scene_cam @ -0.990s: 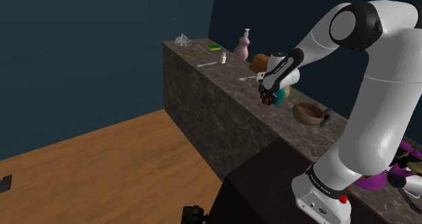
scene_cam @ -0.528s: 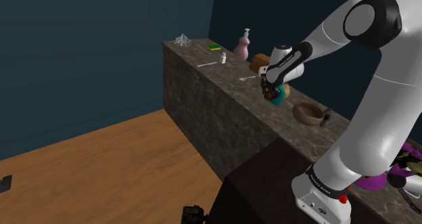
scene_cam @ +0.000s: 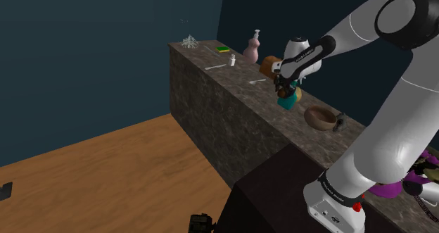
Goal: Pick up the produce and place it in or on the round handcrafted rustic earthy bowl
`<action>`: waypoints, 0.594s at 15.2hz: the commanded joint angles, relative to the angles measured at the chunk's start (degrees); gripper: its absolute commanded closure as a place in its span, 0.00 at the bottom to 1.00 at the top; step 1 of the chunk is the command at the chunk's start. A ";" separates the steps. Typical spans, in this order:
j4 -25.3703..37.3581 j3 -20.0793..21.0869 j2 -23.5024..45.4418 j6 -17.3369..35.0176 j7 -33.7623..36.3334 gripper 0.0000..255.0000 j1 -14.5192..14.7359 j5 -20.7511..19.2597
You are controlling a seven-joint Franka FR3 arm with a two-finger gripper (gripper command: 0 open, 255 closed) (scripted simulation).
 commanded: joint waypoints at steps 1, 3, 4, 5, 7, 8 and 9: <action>0.26 -0.19 -1.50 -1.68 0.10 1.00 0.24 -0.61; 0.62 -0.28 -2.86 -3.29 0.15 1.00 0.42 -1.10; 0.82 -0.30 -3.52 -4.10 0.16 1.00 0.51 -1.33; 1.03 -0.32 -4.17 -4.92 0.17 1.00 0.59 -1.54; 1.49 -0.32 -5.44 -6.54 0.16 1.00 0.73 -1.94; 1.73 -0.31 -6.05 -7.36 0.15 1.00 0.79 -2.12; 1.99 -0.29 -6.65 -8.17 0.13 1.00 0.85 -2.28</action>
